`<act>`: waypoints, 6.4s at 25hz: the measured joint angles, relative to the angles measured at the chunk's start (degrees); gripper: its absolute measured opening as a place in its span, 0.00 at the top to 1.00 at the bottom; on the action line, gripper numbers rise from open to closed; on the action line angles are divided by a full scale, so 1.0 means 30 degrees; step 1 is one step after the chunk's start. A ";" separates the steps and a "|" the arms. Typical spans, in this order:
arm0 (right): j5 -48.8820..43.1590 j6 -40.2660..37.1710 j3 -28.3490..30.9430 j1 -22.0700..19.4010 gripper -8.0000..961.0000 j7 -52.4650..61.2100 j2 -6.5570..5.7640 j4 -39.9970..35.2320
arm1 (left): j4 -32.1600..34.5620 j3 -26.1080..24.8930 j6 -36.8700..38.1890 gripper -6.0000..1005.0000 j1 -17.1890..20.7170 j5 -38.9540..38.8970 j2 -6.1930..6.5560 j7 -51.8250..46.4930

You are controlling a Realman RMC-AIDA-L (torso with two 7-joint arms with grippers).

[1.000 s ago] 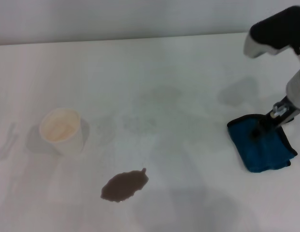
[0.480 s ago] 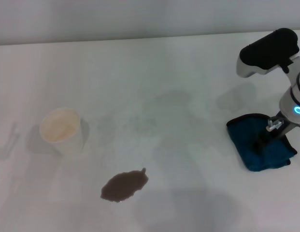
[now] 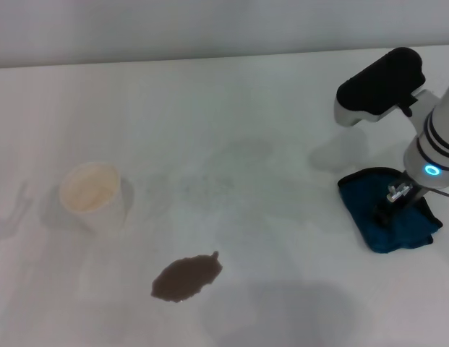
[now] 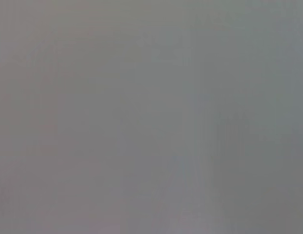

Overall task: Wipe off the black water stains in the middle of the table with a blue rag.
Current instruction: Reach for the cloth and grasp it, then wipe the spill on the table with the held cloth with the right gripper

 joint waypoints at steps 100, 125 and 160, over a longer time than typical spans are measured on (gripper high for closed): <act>0.7922 -0.4484 -1.1480 0.8766 0.89 0.4951 0.0230 0.2773 | -0.0208 0.0087 0.0178 0.12 0.0277 -0.0028 0.0122 0.0556; 1.3455 -0.7154 -1.5525 1.0206 0.88 0.4787 0.0230 0.0639 | -0.0206 0.0089 0.0174 0.12 0.0422 -0.0025 0.0102 0.0556; 0.8713 -0.4507 -1.2098 0.9244 0.86 0.4369 0.0228 0.2953 | -0.0237 0.0000 0.0149 0.12 0.0424 -0.0117 0.0116 0.0997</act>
